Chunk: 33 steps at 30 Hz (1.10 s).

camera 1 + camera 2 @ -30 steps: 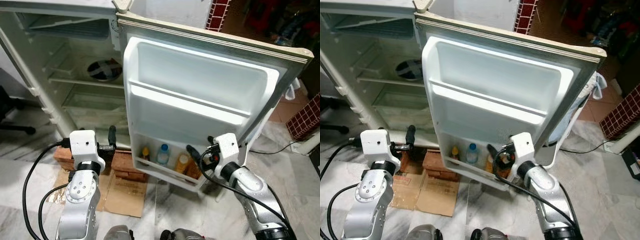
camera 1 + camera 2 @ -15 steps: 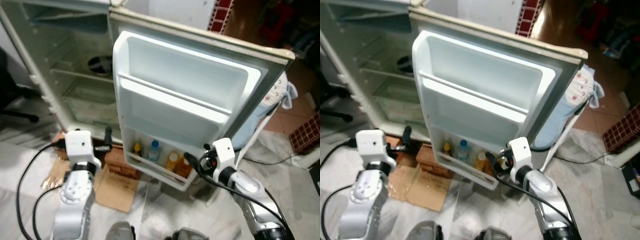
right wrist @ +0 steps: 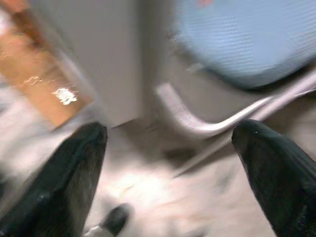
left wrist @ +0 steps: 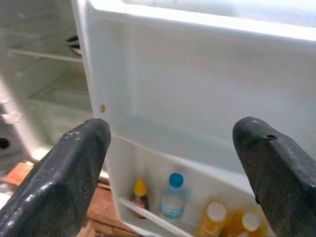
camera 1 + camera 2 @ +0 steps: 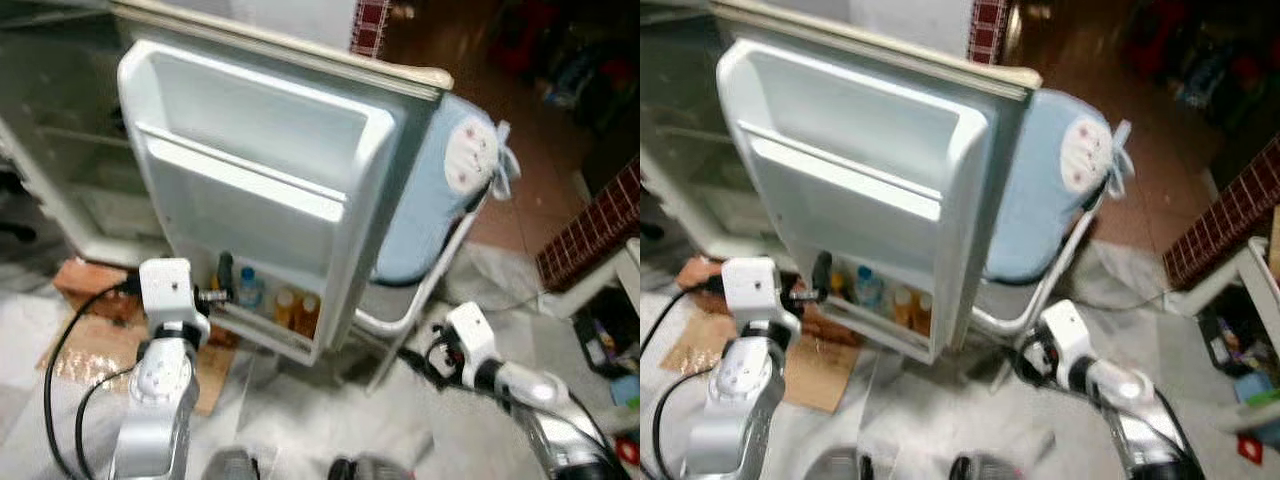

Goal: Restocking fridge

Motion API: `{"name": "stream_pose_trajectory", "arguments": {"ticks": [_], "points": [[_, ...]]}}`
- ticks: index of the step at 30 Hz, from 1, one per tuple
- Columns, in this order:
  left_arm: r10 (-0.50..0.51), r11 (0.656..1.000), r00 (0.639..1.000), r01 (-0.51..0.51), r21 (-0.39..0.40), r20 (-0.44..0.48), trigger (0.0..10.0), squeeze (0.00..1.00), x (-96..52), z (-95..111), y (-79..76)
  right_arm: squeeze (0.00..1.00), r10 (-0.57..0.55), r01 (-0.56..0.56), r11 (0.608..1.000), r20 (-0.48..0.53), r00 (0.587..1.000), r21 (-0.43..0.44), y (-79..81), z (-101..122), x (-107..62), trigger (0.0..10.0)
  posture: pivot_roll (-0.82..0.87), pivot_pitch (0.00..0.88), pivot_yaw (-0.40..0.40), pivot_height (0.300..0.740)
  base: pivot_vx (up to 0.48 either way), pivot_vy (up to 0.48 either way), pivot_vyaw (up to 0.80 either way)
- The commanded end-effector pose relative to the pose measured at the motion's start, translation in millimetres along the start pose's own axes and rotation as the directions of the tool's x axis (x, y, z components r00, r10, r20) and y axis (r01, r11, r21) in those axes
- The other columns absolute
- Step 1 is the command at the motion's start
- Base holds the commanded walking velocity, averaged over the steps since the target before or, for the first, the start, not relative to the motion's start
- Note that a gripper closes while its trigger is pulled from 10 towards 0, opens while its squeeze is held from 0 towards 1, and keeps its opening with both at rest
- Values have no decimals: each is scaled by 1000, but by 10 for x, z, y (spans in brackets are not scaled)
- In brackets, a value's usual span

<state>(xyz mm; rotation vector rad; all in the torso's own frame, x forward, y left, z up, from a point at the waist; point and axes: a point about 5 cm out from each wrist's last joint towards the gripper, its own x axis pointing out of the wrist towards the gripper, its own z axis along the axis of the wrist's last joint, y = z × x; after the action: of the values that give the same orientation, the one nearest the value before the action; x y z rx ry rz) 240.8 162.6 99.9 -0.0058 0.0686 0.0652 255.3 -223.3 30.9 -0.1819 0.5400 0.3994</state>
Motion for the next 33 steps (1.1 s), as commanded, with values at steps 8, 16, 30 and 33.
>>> {"name": "stream_pose_trajectory", "arguments": {"ticks": [8,16,30,33], "points": [[169,986,985,-168,20,-35,10000,0,-55,-20,225,0,-297,219,947,377,877,237,-146,1025,285,10000,80,56,-34,740,0,0,0],[354,934,926,-357,-2,-132,10000,0,-172,-127,496,0,-408,232,885,433,804,404,52,1516,533,10000,103,45,-36,740,0,0,0],[442,889,861,-457,-3,-252,10000,0,-443,-316,783,0,-148,-168,883,600,787,438,601,1980,638,10000,144,37,-41,740,0,117,0],[420,901,873,-435,-8,-247,10000,0,-401,-296,740,0,-22,-312,862,644,765,400,735,1999,602,10000,138,35,-35,740,0,480,0]]}}
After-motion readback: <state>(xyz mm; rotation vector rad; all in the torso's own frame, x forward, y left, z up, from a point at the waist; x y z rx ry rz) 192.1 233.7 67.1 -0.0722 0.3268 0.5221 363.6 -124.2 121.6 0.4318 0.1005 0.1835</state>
